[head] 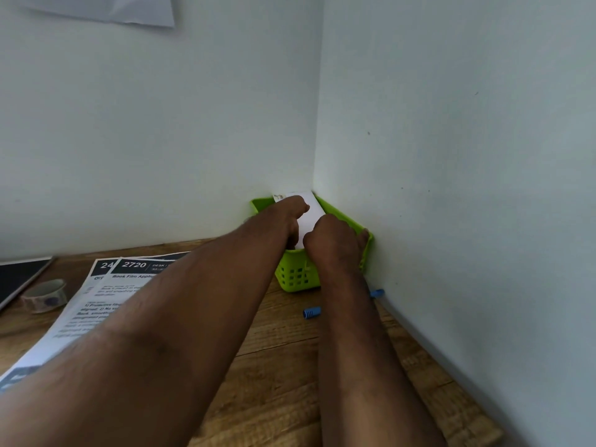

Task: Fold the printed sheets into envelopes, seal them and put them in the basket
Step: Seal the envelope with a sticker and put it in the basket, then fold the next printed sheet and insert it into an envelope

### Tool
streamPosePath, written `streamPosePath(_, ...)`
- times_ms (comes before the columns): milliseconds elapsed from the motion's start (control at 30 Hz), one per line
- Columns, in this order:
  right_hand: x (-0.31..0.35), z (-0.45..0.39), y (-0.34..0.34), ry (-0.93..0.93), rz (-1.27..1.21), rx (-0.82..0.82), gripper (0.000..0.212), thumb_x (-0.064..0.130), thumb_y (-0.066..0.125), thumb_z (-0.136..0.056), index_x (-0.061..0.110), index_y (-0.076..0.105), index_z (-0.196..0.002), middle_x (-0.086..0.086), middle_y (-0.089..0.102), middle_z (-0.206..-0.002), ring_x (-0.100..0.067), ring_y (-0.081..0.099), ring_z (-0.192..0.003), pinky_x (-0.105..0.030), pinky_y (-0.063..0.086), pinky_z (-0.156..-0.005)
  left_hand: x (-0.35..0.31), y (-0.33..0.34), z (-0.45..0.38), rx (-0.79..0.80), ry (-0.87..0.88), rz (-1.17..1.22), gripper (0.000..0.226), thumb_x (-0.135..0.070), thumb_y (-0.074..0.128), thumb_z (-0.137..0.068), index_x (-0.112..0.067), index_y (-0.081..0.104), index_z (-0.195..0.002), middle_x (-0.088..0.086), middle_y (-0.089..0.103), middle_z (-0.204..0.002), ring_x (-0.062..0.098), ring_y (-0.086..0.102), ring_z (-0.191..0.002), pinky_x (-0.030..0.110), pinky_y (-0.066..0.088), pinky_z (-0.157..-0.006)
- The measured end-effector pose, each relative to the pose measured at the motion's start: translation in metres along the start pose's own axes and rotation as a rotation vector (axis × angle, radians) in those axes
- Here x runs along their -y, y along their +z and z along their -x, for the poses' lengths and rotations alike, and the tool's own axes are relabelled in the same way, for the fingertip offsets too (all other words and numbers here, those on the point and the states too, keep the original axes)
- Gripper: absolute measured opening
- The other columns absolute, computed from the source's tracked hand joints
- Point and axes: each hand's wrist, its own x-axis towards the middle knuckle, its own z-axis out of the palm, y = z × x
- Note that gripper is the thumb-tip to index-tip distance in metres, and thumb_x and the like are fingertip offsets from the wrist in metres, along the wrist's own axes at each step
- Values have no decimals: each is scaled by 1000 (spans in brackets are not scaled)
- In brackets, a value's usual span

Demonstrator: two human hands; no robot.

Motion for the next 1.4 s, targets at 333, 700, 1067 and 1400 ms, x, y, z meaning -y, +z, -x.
streamPosePath(333,13,10,9,-120,136,-140,34,22,43,-92,14,58,-121,-9,57,-130,-33,26,-141,-54,-2,-117,-15,-49,37,152,108,139,20,-11,49,-98,-2,53,-81,14,59,-82,28,57,-70,33,48,-67)
streamPosePath(700,84,49,49,-635,55,-81,29,15,46,-90,8,67,-109,-14,63,-116,-32,53,-114,-40,41,-97,65,-179,62,-58,529,-678,46,-1,54,-91,-7,55,-136,9,61,-129,14,62,-97,14,45,-72)
streamPosePath(1067,76,57,83,-591,95,669,54,45,57,-91,28,45,-140,0,36,-152,-19,36,-138,-26,26,-110,132,-253,98,-62,476,-1058,42,-32,65,-91,-21,61,-131,-1,58,-138,17,53,-127,27,36,-107)
streamPosePath(1400,76,45,94,-672,-86,471,27,36,72,-80,24,72,-104,4,71,-107,-14,64,-96,-39,52,-91,148,-278,87,-150,385,-1121,60,-45,55,-94,-21,40,-147,7,42,-151,25,40,-137,30,31,-110)
